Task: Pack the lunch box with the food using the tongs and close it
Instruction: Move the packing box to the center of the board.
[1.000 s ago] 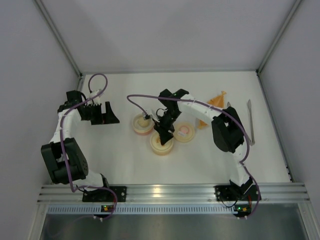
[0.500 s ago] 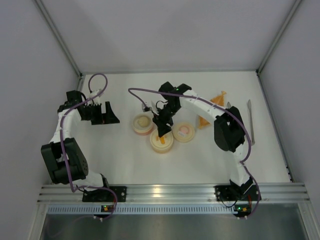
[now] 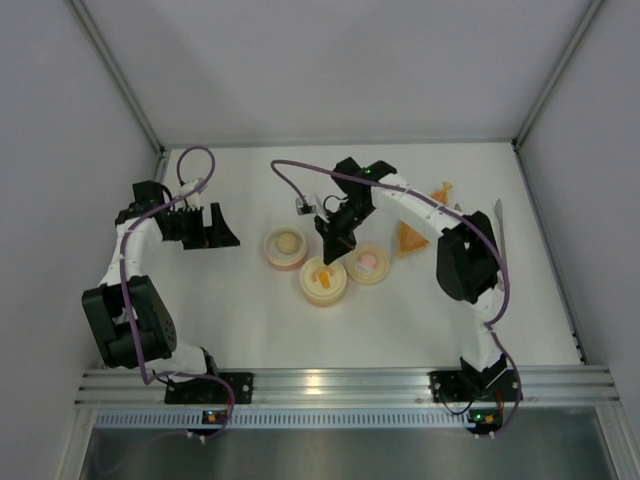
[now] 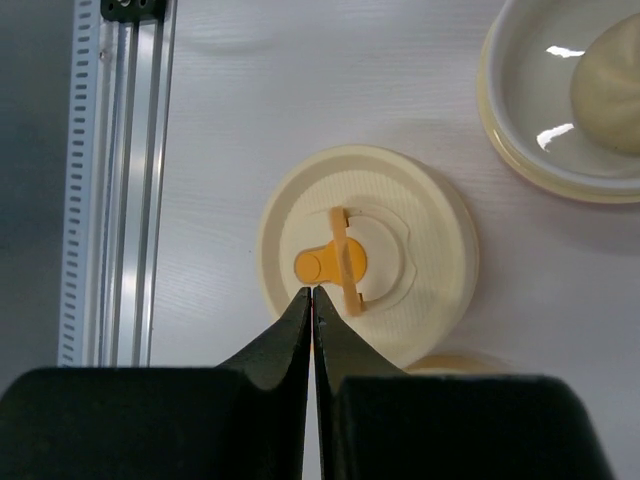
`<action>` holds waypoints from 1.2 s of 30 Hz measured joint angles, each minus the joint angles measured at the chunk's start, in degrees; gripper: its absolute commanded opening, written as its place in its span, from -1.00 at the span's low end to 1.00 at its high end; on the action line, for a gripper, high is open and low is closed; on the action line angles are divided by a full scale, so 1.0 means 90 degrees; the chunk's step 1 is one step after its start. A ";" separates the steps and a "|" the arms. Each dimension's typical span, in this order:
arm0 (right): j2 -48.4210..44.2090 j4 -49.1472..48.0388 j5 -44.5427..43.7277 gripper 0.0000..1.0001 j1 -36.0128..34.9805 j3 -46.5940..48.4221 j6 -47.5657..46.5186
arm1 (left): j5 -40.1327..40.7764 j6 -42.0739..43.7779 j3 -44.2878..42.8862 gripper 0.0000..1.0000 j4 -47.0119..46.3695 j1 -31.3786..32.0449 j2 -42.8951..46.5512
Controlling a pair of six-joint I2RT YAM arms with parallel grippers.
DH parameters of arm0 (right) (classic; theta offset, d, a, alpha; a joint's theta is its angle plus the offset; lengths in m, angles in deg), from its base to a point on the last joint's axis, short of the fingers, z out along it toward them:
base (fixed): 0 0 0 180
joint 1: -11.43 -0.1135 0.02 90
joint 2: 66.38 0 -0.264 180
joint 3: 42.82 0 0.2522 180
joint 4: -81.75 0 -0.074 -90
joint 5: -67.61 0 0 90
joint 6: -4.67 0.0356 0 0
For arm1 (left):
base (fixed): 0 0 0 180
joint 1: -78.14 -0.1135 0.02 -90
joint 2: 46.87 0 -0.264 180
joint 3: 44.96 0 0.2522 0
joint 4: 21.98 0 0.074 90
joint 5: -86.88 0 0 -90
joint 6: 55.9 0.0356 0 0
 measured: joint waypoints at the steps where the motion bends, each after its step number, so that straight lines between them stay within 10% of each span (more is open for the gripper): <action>1: 0.0000 0.0032 0.0010 -1.00 -0.0024 -0.0041 -0.0019 | -0.0002 0.0000 0.0000 0.96 0.0000 0.0000 0.0000; 36: 0.1834 0.0291 0.1248 -1.00 0.0124 0.0797 0.1275 | 0.0002 0.0027 0.0005 0.96 0.0002 0.0000 -0.0376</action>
